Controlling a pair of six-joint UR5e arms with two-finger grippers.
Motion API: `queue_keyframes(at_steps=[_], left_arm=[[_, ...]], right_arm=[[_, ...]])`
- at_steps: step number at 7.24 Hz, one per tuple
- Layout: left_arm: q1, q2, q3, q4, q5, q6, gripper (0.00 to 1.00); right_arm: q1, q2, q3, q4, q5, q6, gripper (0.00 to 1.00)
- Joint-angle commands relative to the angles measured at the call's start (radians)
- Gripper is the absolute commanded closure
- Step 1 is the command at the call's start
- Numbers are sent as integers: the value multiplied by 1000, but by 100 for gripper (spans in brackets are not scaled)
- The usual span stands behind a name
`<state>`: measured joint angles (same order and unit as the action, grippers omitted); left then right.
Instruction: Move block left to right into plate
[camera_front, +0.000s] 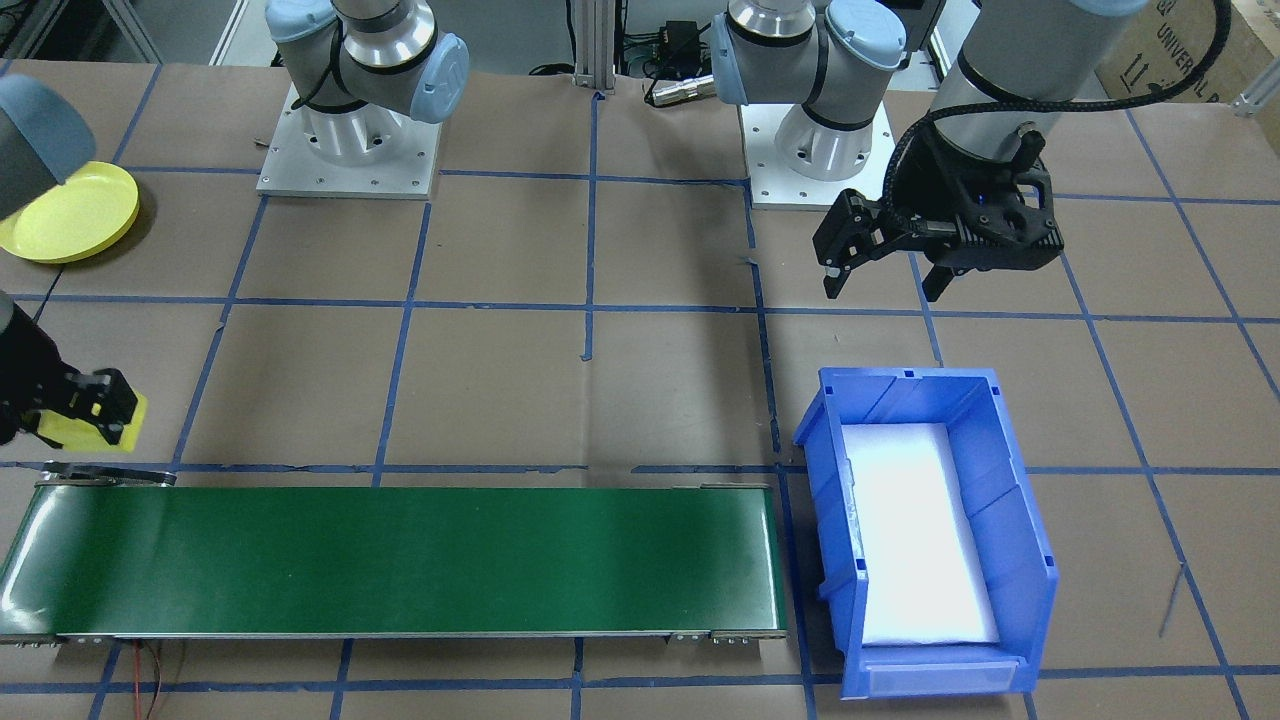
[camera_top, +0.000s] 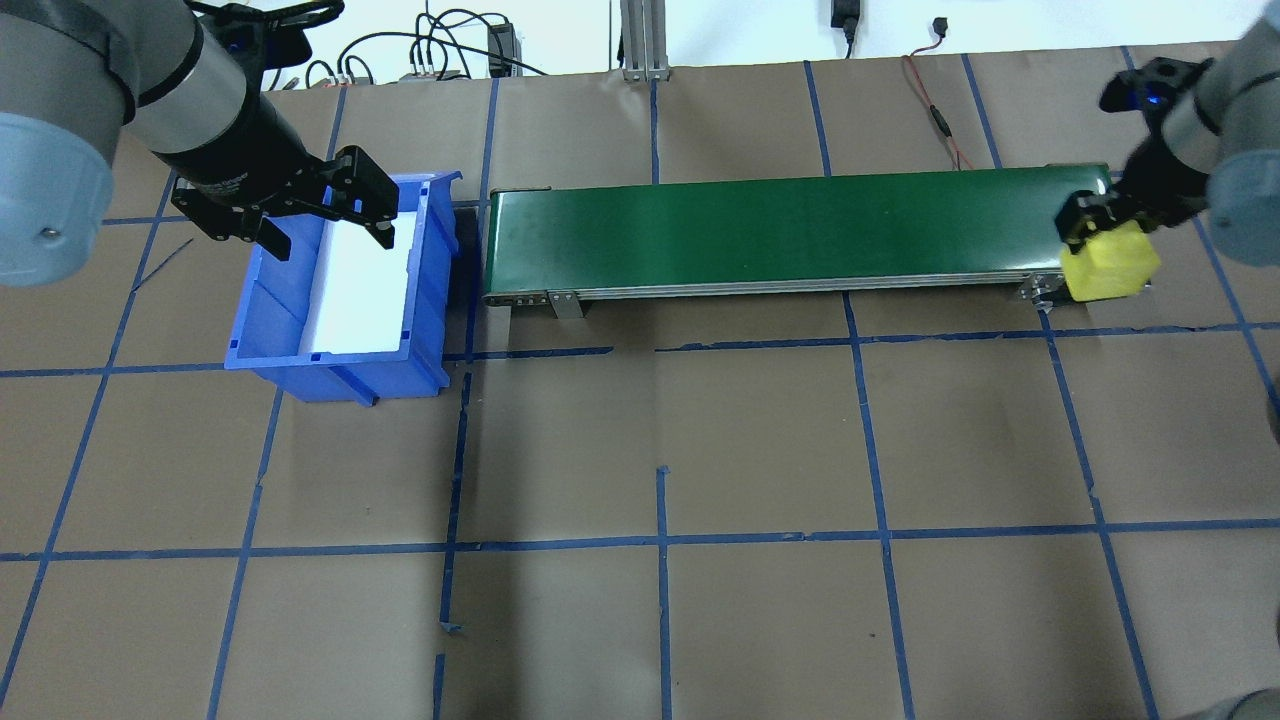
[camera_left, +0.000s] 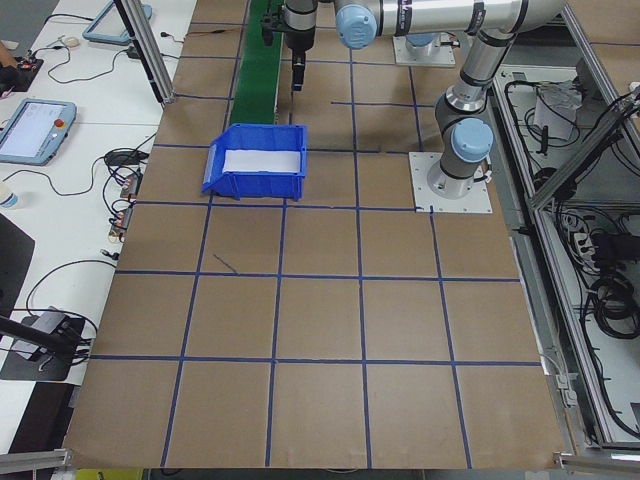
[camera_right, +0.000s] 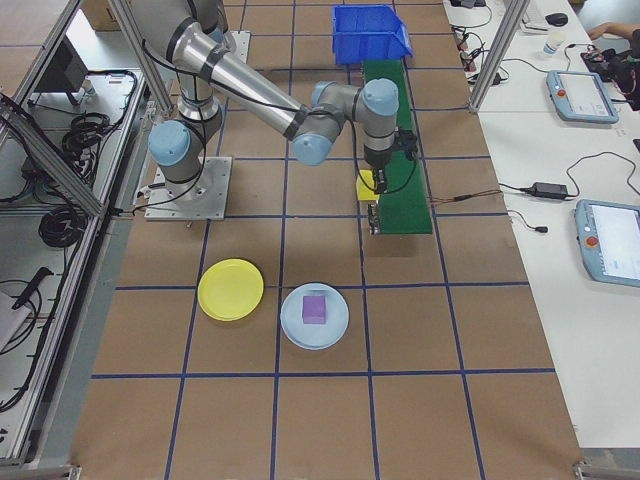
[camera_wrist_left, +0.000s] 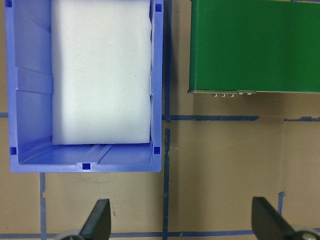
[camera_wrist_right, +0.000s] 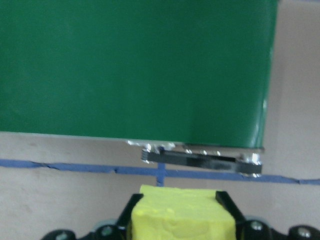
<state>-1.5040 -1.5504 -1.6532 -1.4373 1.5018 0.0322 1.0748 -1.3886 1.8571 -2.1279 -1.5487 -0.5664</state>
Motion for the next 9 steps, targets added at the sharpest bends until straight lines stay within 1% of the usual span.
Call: queue_keyframes(at_steps=[1,2,4,5,6,7,8,9], left_arm=[[1,1,0,0,0,0,0],[1,1,0,0,0,0,0],[-1,1,0,0,0,0,0],[-1,0,0,0,0,0,0],[-1,1,0,0,0,0,0],[-1,1,0,0,0,0,0],[-1,1,-2,0,0,0,0],[-1,1,-2,0,0,0,0]], right_arm=[[-311,-121,193,11,-19,-236,92],[-446,-128,200,11,-60,-369,92],[-736,-128,227,22,-57,-551,89],[-798,-116,247,25,-60,-585,89],[-808,-119,273,16,-57,-608,89],[-808,-118,280,23,-50,-607,81],[-808,-118,283,25,-21,-601,9],[-800,-119,260,7,-10,-574,0]])
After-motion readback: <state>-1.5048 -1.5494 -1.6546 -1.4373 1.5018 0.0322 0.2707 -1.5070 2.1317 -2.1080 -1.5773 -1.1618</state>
